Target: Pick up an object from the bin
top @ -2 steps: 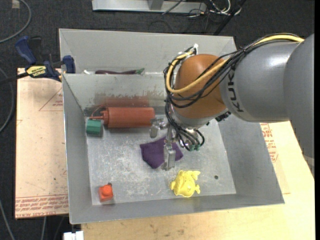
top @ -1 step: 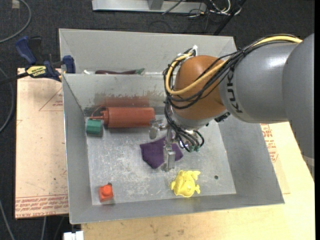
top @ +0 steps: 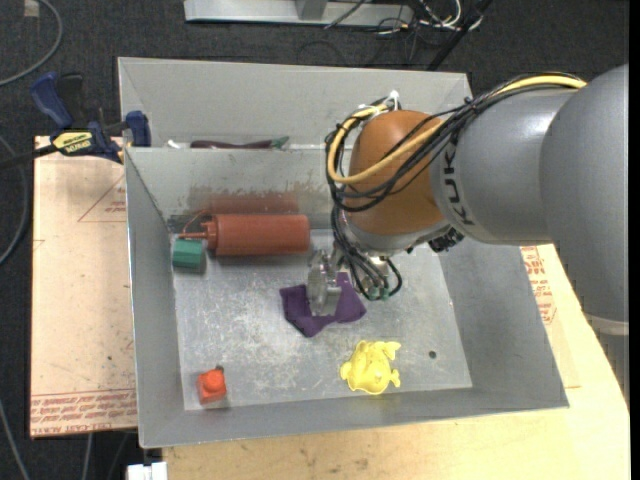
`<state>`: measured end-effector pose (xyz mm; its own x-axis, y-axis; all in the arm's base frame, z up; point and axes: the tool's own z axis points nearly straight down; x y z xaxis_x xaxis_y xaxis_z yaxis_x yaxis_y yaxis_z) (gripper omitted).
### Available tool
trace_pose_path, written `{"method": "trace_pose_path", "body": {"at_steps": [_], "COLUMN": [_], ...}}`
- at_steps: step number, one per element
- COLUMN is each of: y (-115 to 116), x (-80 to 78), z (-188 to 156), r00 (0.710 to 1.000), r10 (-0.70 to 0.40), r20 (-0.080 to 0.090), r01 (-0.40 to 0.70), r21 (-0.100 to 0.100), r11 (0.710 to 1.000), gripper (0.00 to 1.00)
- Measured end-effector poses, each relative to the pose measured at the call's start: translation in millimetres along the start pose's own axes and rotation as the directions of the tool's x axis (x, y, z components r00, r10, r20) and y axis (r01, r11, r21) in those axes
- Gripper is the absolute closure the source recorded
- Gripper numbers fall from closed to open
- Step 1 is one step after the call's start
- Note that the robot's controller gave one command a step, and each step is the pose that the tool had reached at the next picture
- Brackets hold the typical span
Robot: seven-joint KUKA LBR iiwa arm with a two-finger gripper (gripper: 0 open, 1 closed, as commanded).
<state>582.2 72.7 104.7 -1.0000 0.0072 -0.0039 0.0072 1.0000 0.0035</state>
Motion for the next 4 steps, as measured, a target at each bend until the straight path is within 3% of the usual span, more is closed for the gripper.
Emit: {"method": "trace_pose_path", "body": {"at_steps": [1,2,3,4], "y": [-0.2,-0.2,-0.2,-0.2], "x": [0.0,0.0,0.0,0.0], "z": [0.0,0.0,0.0,0.0], "r00": [1.0,1.0,1.0,1.0], "r10": [0.001,0.001,0.001,0.001], "r20": [0.0,0.0,0.0,0.0], "r01": [-0.001,-0.001,-0.001,-0.001], "r21": [0.0,0.0,0.0,-0.001], "r11": [1.0,1.0,1.0,1.0], "gripper": [0.0,1.0,0.0,1.0]}}
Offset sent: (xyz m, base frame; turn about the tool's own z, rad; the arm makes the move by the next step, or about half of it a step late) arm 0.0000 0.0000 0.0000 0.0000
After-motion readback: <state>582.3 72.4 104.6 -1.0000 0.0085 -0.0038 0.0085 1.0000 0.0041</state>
